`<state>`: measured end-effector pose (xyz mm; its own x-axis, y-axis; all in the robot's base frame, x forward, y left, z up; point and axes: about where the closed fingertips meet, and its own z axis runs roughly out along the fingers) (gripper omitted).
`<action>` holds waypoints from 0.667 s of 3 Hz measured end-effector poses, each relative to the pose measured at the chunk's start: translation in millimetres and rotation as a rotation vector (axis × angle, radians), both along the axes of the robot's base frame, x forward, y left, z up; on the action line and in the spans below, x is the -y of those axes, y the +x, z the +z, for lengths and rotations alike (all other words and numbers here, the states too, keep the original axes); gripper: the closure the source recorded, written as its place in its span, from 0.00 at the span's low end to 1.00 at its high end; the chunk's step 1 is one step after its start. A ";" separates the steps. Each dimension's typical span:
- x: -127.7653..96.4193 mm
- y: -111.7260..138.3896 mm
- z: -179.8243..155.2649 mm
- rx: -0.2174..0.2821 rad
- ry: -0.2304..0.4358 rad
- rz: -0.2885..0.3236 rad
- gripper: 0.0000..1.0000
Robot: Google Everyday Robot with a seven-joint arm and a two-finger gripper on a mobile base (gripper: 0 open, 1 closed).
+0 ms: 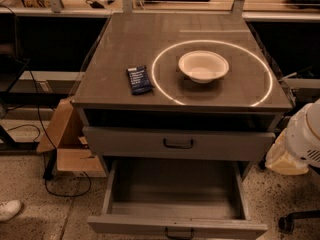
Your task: Close middle drawer
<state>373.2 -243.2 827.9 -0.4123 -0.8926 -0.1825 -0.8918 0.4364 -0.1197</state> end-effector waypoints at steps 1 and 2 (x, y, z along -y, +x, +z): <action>-13.4 -28.4 -36.0 -0.068 0.026 -0.039 1.00; -29.3 -74.7 -111.6 -0.159 0.025 -0.079 1.00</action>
Offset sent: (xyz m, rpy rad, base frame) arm -0.1066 0.0399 -0.1646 0.0252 0.2095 -0.1142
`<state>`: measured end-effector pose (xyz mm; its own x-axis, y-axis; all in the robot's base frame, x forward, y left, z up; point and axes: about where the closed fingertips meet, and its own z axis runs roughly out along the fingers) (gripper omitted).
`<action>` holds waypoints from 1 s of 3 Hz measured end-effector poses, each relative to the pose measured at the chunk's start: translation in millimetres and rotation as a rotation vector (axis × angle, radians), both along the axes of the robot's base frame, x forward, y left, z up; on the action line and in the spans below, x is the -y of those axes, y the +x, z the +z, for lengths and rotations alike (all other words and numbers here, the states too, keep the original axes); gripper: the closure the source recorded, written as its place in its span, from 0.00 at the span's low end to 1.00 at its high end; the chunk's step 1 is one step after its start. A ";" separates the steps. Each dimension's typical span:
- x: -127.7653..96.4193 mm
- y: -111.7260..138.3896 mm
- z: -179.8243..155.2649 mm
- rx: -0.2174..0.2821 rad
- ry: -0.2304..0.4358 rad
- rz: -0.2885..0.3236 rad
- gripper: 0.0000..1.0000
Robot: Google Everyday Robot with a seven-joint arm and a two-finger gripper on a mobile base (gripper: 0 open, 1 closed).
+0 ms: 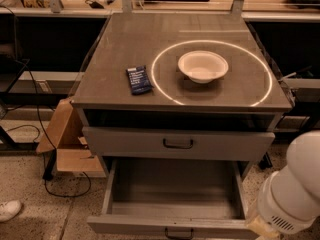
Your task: Close middle drawer
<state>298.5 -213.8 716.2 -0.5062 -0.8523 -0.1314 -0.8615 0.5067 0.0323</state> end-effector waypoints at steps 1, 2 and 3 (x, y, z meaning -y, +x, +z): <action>-8.4 -26.1 -45.4 -0.057 -0.001 -0.015 1.00; -8.3 -32.6 -52.6 -0.073 -0.001 -0.016 1.00; -8.5 -33.7 -54.4 -0.079 0.001 -0.017 1.00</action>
Offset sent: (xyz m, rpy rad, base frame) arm -0.0235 0.0076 -0.0409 -0.0011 0.0517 -0.0134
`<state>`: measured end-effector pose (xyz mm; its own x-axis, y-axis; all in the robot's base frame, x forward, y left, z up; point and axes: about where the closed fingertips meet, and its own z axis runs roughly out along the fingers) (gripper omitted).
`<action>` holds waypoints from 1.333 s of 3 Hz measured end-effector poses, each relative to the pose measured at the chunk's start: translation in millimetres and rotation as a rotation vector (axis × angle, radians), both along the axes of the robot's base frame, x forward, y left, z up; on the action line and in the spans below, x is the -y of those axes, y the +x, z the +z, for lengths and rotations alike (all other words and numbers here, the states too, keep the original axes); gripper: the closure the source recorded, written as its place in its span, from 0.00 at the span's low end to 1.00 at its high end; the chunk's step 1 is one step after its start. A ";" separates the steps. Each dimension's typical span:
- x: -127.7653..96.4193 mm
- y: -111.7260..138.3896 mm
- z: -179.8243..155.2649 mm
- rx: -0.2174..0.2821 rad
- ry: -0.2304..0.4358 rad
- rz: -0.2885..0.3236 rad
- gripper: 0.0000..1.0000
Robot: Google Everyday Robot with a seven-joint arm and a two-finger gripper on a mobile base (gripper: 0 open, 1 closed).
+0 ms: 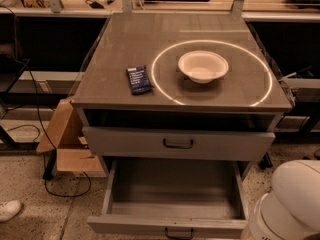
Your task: Close middle drawer
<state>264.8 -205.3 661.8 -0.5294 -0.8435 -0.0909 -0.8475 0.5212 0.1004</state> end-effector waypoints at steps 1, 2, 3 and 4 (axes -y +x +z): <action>-6.8 -7.0 -42.1 -0.044 0.005 -0.015 1.00; -17.6 12.6 -114.6 -0.071 0.033 -0.033 1.00; -17.6 12.6 -114.7 -0.071 0.033 -0.033 1.00; -5.3 7.8 -142.5 -0.116 0.071 -0.118 1.00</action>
Offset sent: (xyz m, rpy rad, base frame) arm 0.0050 0.0141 -0.1454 0.0385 0.1051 -0.0668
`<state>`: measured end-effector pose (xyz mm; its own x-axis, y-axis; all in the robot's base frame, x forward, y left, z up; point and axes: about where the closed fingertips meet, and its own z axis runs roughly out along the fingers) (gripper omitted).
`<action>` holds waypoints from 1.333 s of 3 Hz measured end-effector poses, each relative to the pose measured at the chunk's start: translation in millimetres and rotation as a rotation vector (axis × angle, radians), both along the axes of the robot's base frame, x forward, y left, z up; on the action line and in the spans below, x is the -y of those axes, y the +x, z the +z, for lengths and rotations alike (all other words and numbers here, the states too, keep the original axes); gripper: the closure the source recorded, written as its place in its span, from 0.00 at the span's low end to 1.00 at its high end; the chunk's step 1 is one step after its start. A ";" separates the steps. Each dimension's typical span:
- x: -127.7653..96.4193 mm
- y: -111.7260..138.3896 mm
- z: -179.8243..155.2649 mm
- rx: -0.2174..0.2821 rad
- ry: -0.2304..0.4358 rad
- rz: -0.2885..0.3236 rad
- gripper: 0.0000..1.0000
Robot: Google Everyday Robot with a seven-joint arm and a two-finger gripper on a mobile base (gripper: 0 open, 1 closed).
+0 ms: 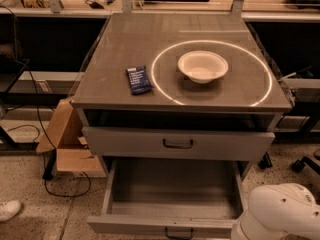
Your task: Close middle drawer
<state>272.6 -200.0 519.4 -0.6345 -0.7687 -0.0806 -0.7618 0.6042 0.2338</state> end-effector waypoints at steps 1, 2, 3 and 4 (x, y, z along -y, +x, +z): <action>0.9 -4.1 -44.1 -0.048 0.018 -0.053 1.00; -10.8 9.8 -103.8 -0.103 0.023 -0.084 1.00; -11.9 11.5 -106.4 -0.100 0.030 -0.097 1.00; -13.0 19.5 -108.9 -0.076 0.048 -0.132 1.00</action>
Offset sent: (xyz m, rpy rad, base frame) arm 0.0162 0.0174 -0.1263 0.0475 0.1097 -0.0912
